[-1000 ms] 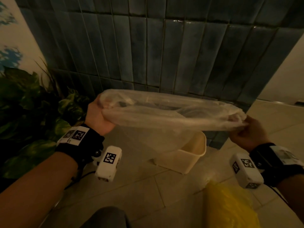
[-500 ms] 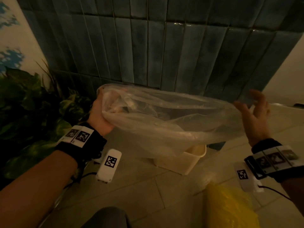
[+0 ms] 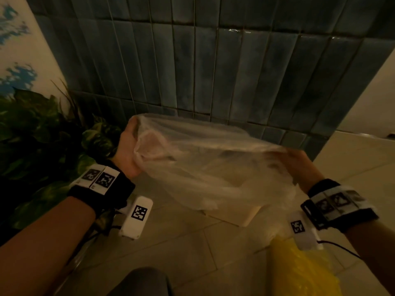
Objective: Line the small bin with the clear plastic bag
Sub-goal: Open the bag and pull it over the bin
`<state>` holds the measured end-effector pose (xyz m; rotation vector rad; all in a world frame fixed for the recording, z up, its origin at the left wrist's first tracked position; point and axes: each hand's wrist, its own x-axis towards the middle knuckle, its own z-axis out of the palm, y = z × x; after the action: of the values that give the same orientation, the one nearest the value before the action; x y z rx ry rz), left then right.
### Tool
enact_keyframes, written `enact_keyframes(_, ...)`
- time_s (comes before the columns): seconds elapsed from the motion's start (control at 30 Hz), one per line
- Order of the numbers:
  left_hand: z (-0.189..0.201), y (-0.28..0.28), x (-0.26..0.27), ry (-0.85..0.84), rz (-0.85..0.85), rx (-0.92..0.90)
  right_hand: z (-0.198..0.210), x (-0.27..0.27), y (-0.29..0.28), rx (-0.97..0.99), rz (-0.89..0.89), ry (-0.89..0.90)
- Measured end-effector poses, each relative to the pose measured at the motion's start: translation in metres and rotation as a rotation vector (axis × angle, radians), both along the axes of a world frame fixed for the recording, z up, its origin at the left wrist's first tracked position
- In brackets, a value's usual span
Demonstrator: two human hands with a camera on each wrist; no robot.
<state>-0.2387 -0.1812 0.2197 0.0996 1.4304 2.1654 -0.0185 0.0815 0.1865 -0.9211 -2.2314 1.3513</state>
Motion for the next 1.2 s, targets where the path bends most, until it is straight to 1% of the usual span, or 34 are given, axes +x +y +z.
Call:
enact_keyframes(0.03,-0.006,-0.001,-0.008,0.007,-0.024,-0.021,0.003,0.001,0.002,-0.18,-0.031,0.118)
enact_keyframes(0.07,-0.01,-0.004,-0.011,0.001,-0.045,-0.01,0.006,0.003,0.005,-0.313,-0.034,0.218)
enact_keyframes(0.13,-0.015,-0.005,-0.015,-0.006,-0.027,-0.102,0.013,0.007,0.007,-0.389,-0.029,0.291)
enact_keyframes(0.17,-0.018,-0.003,-0.019,0.048,0.026,-0.221,0.016,0.007,0.006,-0.381,-0.022,0.299)
enact_keyframes(0.2,-0.02,-0.001,-0.021,0.139,0.096,-0.368,0.022,0.005,0.002,-0.377,-0.004,0.284)
enact_keyframes(0.27,-0.016,0.004,-0.017,0.441,0.17,-0.686,0.027,0.003,-0.001,-0.396,0.005,0.286)
enact_keyframes(0.3,-0.014,0.006,-0.011,0.597,0.133,-0.779,0.028,0.002,-0.002,-0.411,0.023,0.284)
enact_keyframes(0.33,-0.014,0.01,-0.006,0.728,0.042,-0.816,0.029,0.0,-0.001,-0.436,0.038,0.289)
enact_keyframes(0.37,-0.015,0.014,-0.001,0.82,-0.076,-0.829,0.027,-0.002,0.002,-0.463,0.041,0.298)
enact_keyframes(0.4,-0.017,0.019,0.003,0.879,-0.178,-0.84,0.027,-0.003,0.001,-0.512,0.039,0.311)
enact_keyframes(0.43,-0.019,0.023,0.003,0.893,-0.239,-0.848,0.028,-0.004,0.0,-0.553,0.048,0.334)
enact_keyframes(0.47,-0.019,0.027,0.002,0.875,-0.266,-0.854,0.03,-0.005,-0.001,-0.583,0.066,0.347)
enact_keyframes(0.53,-0.022,0.033,-0.003,0.771,-0.292,-0.854,0.031,-0.005,-0.001,-0.671,0.095,0.391)
enact_keyframes(0.6,-0.025,0.036,-0.004,0.721,-0.394,-0.877,0.033,-0.005,-0.002,-0.727,0.118,0.433)
enact_keyframes(0.63,-0.027,0.036,-0.003,0.733,-0.436,-0.892,0.034,-0.005,-0.003,-0.745,0.111,0.456)
enact_keyframes(0.67,-0.029,0.036,-0.003,0.76,-0.437,-0.904,0.036,-0.005,-0.004,-0.759,0.102,0.468)
enact_keyframes(0.7,-0.03,0.036,-0.003,0.784,-0.398,-0.901,0.036,-0.005,-0.004,-0.773,0.081,0.471)
enact_keyframes(0.73,-0.032,0.037,-0.003,0.775,-0.344,-0.87,0.036,-0.005,-0.006,-0.784,0.077,0.468)
enact_keyframes(0.77,-0.033,0.039,-0.005,0.719,-0.289,-0.809,0.033,-0.004,-0.006,-0.79,0.098,0.46)
enact_keyframes(0.87,-0.029,0.043,-0.003,0.4,-0.152,-0.485,0.027,0.0,-0.013,-0.8,0.159,0.402)
enact_keyframes(0.93,-0.023,0.043,-0.001,0.273,-0.141,-0.346,0.026,0.003,-0.018,-0.748,0.13,0.368)
enact_keyframes(1.03,-0.013,0.043,0.002,0.2,-0.15,-0.241,0.027,0.005,-0.021,-0.717,0.068,0.368)
enact_keyframes(1.1,-0.009,0.042,0.002,0.207,-0.16,-0.219,0.032,0.008,-0.025,-0.729,0.045,0.391)
enact_keyframes(1.17,-0.007,0.038,0.001,0.221,-0.216,-0.199,0.041,0.009,-0.029,-0.775,0.081,0.417)
enact_keyframes(1.2,-0.006,0.036,0.001,0.194,-0.253,-0.163,0.044,0.01,-0.028,-0.805,0.09,0.423)
